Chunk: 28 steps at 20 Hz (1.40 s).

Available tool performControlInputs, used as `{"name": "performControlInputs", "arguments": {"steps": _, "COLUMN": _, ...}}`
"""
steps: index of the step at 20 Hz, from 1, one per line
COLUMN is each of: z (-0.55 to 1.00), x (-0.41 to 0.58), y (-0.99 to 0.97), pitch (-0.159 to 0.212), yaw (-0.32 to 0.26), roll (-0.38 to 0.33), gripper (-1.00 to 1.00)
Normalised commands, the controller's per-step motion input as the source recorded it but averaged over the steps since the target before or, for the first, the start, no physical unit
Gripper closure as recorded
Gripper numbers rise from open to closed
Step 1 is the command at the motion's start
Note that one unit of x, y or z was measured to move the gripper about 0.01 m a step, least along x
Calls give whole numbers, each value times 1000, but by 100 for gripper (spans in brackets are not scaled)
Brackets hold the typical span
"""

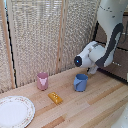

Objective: Please adjust your gripper to match the height of the lower drawer handle. Progress your gripper onward until it happens to touch the drawer handle. Now, firmly take hold of it with your gripper, then steadily retract it to swing the drawer wide open.

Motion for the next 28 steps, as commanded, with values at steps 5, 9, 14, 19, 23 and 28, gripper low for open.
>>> {"name": "performControlInputs", "arguments": {"steps": 5, "z": 31, "x": -57, "y": -463, "pitch": 0, "yaw": 18, "roll": 24, "gripper": 100}}
{"name": "performControlInputs", "arguments": {"steps": 9, "z": 0, "x": 0, "y": -79, "pitch": 0, "yaw": -4, "roll": 14, "gripper": 100}}
{"name": "performControlInputs", "arguments": {"steps": 14, "z": 17, "x": 0, "y": 0, "pitch": 0, "yaw": -30, "roll": 60, "gripper": 100}}
{"name": "performControlInputs", "arguments": {"steps": 19, "z": 58, "x": 0, "y": -48, "pitch": 35, "yaw": -47, "roll": 115, "gripper": 100}}
{"name": "performControlInputs", "arguments": {"steps": 23, "z": 0, "x": 15, "y": 68, "pitch": 37, "yaw": -74, "roll": 138, "gripper": 100}}
{"name": "performControlInputs", "arguments": {"steps": 28, "z": 82, "x": 110, "y": 526, "pitch": 30, "yaw": -64, "roll": 297, "gripper": 100}}
